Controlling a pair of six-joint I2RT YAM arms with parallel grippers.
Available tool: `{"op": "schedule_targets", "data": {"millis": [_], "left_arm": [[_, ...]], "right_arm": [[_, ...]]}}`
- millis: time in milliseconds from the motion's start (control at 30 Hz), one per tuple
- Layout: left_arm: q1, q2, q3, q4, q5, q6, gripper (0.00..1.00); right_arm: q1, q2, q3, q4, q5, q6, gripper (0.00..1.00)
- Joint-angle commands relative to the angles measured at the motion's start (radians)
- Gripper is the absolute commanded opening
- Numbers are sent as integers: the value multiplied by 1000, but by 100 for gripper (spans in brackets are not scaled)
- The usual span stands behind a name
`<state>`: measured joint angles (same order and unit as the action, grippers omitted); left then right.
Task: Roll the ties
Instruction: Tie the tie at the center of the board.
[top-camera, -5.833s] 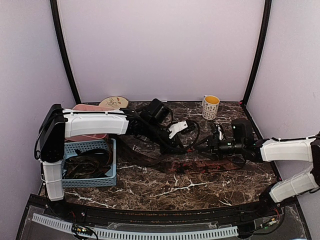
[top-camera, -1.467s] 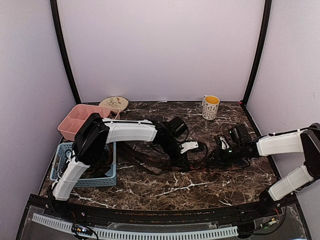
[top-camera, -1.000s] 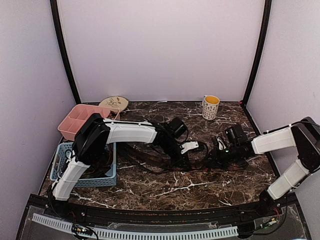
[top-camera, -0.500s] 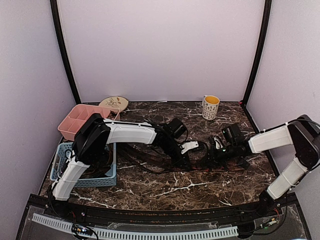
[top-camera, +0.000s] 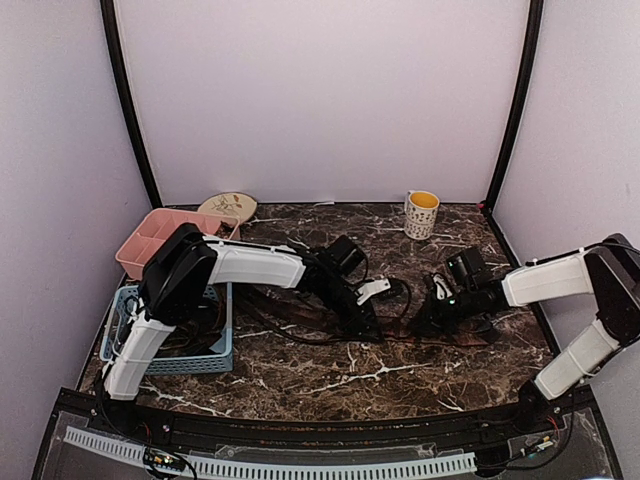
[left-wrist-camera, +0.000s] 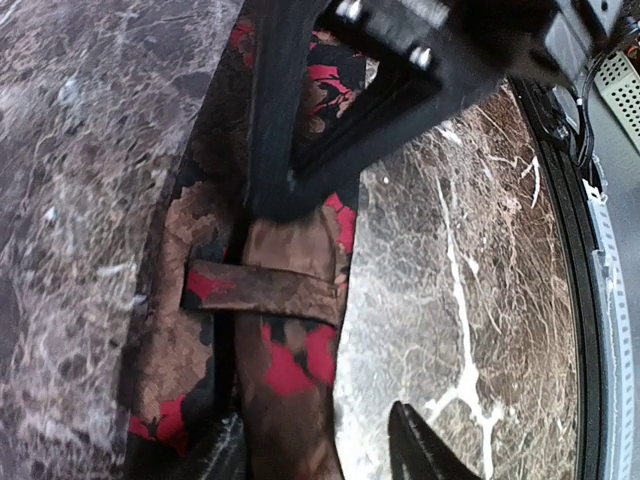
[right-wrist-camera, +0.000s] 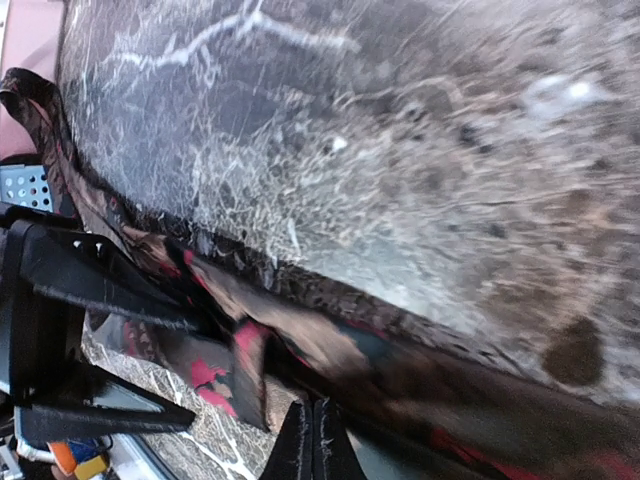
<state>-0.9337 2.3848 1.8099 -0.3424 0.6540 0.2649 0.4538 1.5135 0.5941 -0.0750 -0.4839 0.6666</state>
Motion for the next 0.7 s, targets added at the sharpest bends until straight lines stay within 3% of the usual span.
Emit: {"op": "schedule_targets", "data": {"millis": [0,433,633,667], "left_arm": [[43,-58,-85,7,-5,-62,54],[78,-129,-178,81,42,-135,68],[82,-185,-179,111,9,-153,69],[86,-196,-178,109,2,-152,69]], "right_arm": [[-36,-81,-12,-89,74,-22,0],[-199,-275,-51,-306,247,-39,0],[-238,-230,-59,-244,148,-57,0],[-237,-217,-47,-238,120,-61,5]]}}
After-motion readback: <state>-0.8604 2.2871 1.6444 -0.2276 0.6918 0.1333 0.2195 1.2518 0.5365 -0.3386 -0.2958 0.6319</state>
